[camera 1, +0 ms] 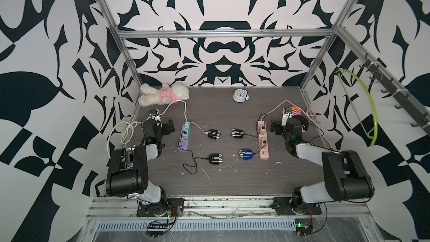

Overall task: Unplug the electric shaver
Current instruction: Pick up the electric shaver from the center of the board.

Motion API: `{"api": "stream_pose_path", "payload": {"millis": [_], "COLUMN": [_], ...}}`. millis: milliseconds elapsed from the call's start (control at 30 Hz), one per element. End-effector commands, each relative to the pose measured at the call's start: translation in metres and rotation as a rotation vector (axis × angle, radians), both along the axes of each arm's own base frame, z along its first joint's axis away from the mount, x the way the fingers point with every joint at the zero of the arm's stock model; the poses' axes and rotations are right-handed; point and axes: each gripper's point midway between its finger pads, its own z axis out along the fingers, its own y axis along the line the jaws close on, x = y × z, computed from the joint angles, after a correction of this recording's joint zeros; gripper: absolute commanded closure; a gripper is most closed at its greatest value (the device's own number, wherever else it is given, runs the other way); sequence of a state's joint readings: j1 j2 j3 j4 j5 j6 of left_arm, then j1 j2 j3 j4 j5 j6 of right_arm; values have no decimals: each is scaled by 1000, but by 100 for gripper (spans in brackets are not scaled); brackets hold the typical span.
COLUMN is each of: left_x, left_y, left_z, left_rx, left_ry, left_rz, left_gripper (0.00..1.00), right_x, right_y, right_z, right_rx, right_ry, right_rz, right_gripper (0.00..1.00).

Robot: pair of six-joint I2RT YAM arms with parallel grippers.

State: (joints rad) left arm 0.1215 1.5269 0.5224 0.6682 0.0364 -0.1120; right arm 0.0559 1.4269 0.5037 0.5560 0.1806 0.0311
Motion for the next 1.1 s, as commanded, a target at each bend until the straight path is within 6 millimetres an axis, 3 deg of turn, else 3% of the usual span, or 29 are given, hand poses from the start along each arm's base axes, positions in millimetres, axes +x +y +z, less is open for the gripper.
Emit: {"api": "stream_pose_path", "payload": {"millis": [0, 67, 133, 267, 367, 433, 600, 700, 900, 1067], "left_x": [-3, -4, -5, -12, -24, -34, -63, -77, -93, -105], "left_y": [-3, -8, -15, -44, -75, -95, -126, -133, -144, -145], "left_z": [-4, 8, 28, 73, 106, 115, 121, 121, 121, 116], "left_rx": [-29, -44, -67, -149, -190, -215, -326, -426, -560, -584], "left_ry": [98, 131, 117, 101, 110, 135, 160, 130, 127, 137], "left_rz": [-13, -23, -22, -69, -123, -170, -248, -266, -300, -306], "left_gripper": [1, 1, 0, 1, 1, 1, 1, 1, 1, 1], "right_x": [-8, -10, -9, -13, -24, -34, -65, -76, -101, -122], "right_y": [-16, -18, -3, 49, 98, 139, 230, 266, 320, 350], "right_z": [28, 48, 65, 102, 123, 126, 103, 79, 37, 0], "right_rx": [-2, 20, 88, 231, 201, 172, 95, 84, 46, -42], "right_ry": [-57, -104, -130, -149, -132, -97, 33, 116, 290, 390], "right_rz": [-112, -131, -63, 147, 314, 453, 756, 898, 1117, 1208], "right_gripper": [1, 1, 3, 7, 7, 7, 7, 7, 7, 7]}}
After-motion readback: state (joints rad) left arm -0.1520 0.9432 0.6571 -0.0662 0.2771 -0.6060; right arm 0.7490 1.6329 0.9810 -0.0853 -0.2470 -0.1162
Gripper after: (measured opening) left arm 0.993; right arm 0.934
